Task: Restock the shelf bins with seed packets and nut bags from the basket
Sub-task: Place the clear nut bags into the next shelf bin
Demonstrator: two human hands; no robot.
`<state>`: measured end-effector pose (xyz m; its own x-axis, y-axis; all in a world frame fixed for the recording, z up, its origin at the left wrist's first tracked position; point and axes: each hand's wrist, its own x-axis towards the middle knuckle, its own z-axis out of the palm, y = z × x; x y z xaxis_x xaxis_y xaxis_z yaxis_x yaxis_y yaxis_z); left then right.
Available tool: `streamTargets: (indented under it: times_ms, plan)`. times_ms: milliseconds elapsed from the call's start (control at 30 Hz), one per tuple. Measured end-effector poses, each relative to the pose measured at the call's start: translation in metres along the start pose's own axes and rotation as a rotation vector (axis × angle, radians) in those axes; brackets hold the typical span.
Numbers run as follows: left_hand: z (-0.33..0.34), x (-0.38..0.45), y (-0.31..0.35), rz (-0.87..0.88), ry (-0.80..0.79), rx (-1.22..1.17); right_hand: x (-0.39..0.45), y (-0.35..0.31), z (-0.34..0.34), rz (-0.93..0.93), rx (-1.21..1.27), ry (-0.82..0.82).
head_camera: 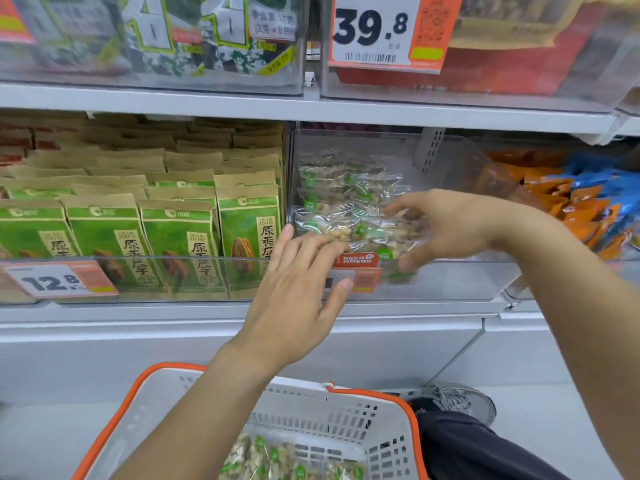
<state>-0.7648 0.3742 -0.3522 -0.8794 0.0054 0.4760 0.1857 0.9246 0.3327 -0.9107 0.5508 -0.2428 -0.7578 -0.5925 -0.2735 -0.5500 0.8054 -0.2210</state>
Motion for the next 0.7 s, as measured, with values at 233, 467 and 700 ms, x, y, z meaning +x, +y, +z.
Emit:
streamTargets:
  times_ms: [233, 467, 700]
  plan:
    - [0.002, 0.000, -0.001, -0.006, 0.014, -0.016, 0.001, 0.011, 0.012, 0.044, 0.285, 0.111]
    - [0.006, 0.001, -0.002, 0.009, 0.021, 0.004, 0.009, 0.015, 0.025, 0.065, 0.129, 0.138]
    - [0.006, 0.002, -0.001, 0.022, 0.048, -0.023, -0.013, 0.021, 0.049, -0.008, 0.248, 0.401]
